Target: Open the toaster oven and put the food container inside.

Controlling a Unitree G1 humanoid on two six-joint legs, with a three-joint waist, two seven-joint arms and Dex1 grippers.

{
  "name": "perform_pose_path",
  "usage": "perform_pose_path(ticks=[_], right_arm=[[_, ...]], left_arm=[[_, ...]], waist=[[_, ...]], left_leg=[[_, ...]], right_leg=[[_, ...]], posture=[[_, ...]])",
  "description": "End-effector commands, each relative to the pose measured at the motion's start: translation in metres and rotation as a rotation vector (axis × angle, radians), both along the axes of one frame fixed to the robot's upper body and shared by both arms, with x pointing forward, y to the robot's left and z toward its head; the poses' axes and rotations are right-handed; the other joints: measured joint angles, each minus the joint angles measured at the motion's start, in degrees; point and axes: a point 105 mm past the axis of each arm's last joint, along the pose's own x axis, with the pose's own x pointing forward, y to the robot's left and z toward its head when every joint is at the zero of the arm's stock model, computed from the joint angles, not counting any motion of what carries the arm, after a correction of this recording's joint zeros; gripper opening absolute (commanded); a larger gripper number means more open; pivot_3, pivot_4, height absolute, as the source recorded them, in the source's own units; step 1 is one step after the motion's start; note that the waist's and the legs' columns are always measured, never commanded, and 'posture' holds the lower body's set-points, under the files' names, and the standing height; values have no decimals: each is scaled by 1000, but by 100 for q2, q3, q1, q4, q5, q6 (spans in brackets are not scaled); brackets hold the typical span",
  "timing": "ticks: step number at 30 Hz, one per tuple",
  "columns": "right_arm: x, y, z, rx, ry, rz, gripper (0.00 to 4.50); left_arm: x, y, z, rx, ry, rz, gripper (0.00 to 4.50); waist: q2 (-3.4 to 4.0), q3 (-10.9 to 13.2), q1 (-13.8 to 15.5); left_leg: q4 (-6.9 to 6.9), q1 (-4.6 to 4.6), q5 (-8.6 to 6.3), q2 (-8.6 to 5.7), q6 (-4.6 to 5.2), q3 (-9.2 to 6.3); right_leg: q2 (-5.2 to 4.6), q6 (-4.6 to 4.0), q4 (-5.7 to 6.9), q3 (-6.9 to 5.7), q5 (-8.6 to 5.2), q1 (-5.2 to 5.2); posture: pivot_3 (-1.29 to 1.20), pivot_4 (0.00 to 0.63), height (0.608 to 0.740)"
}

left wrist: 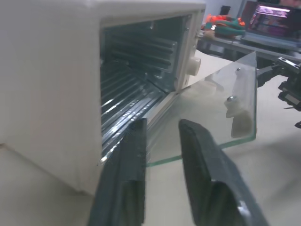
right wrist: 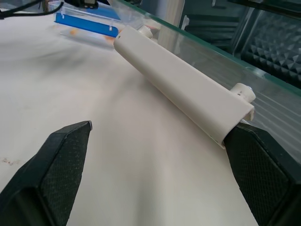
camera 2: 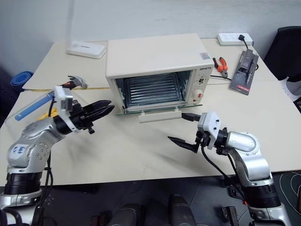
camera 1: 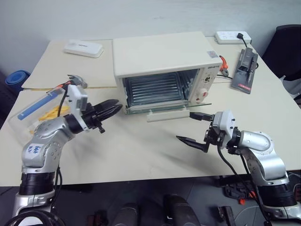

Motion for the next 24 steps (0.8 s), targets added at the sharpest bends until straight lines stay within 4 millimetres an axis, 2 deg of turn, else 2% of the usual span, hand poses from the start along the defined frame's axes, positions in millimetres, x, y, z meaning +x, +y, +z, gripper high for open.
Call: perform_pose_path(ticks=[1, 3, 7, 11, 14, 17, 22, 24], right_arm=[[-5, 2, -1, 4, -45, 10, 4500], [-8, -5, -9, 1, -41, -22, 4500], [-21, -23, -21, 5, -20, -97, 4500], [-37, -59, -38, 17, 57, -239, 4500], [-47, -78, -33, 32, 30, -311, 4500], [-48, -78, -16, 87, -73, -313, 4500], [-29, -61, 16, 220, -87, -204, 4500], [-24, -52, 22, 231, -108, -158, 4500]], left_arm=[[6, -8, -2, 71, -38, -33, 36], [6, -18, -10, 99, -37, -70, 36], [-7, -34, -26, 120, 2, -183, 36], [-15, -34, -55, 222, 21, -185, 36], [-14, -27, -64, 214, 31, -116, 36], [-17, -19, -69, 200, 35, -65, 36], [-36, 26, -67, 39, 24, 167, 36], [-47, 47, -66, -22, 28, 265, 435]], waist=[[0, 0, 5], [0, 0, 19], [-1, 0, 36], [0, 0, 71], [0, 0, 81], [0, 0, 67], [1, 1, -14], [0, 1, 17]], left_leg=[[0, 0, 0, 0, 0, 0], [1, 0, -2, -2, 2, 1], [9, -10, -8, -4, 11, -2], [28, -10, -16, -6, 17, -1], [37, -8, -16, -4, 17, 2], [38, 3, -13, -2, 14, 8], [32, 17, -16, 6, 10, 15], [31, 15, -18, 10, 9, 10]], right_leg=[[0, 0, 0, 0, 0, 0], [-1, 0, -3, 1, 0, 1], [-4, 0, -7, -1, 0, 1], [-5, 3, -5, 1, 2, 9], [-3, 5, -3, 4, 3, 14], [-1, 7, 2, 10, 5, 21], [5, 7, 11, 17, 4, 21], [6, 5, 9, 12, 3, 19]], posture=[[0, 150, 740], [0, 150, 740], [0, 150, 740], [0, 150, 740], [0, 150, 740], [0, 150, 740], [0, 150, 740], [0, 150, 740]])
